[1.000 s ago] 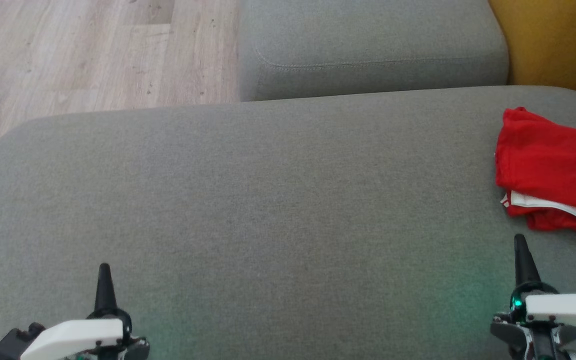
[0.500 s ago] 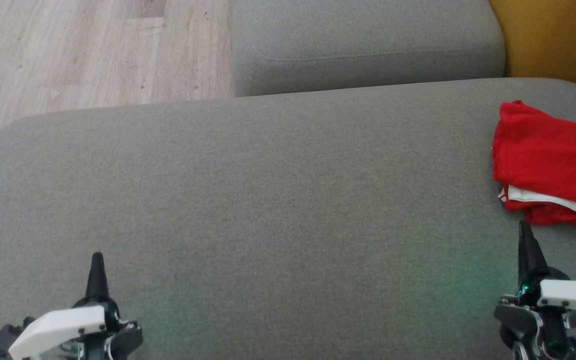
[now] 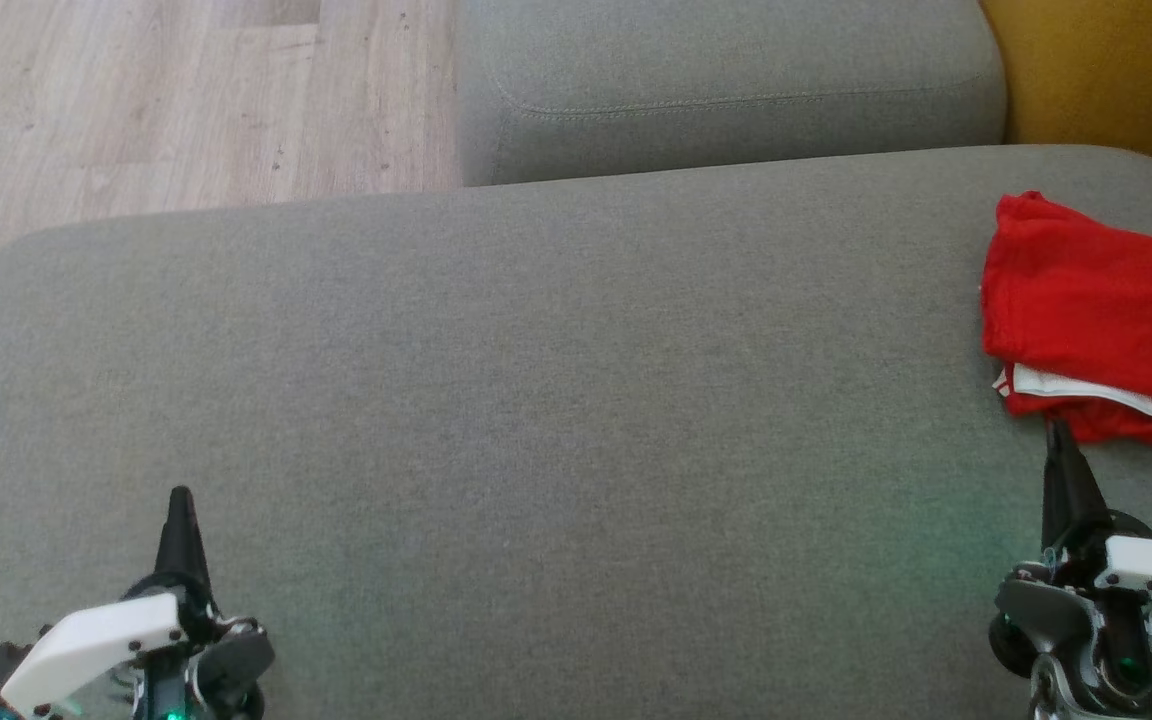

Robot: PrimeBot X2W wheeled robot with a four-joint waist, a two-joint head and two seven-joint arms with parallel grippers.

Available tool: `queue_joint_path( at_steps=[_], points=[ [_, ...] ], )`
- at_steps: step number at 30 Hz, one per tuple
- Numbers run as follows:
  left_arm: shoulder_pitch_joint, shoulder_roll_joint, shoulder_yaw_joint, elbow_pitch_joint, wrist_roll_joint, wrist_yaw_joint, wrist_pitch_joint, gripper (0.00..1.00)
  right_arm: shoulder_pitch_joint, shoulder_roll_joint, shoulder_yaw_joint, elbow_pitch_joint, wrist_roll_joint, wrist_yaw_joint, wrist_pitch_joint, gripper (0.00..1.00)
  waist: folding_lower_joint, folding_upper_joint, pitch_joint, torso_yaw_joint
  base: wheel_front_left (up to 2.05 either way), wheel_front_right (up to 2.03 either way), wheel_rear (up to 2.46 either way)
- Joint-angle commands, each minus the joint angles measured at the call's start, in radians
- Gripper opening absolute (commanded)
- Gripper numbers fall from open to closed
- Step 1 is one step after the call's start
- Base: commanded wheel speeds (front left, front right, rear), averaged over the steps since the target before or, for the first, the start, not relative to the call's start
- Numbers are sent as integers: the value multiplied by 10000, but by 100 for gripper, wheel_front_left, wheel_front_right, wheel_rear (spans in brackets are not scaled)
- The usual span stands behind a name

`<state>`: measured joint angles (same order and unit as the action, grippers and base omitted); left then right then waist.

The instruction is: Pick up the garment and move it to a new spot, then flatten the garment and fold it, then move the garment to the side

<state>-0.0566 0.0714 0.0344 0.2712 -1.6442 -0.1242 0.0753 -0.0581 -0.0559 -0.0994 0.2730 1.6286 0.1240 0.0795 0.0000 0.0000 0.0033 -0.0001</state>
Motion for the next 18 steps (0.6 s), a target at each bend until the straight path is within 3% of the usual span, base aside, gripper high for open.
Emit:
queue_joint_path(
  at_steps=[1, 18],
  points=[
    [-479, 88, 378, -281, 9, -65, 46, 0, -469, -183, 188, -302, 76, 67, 71, 0, 0, 0, -2, 1, 0, 0, 0],
    [-485, 33, 454, -277, 73, -65, 107, 0, -474, -137, 124, -298, 22, 67, 123, 0, 0, 0, -2, 1, 0, 0, 0]
  ],
)
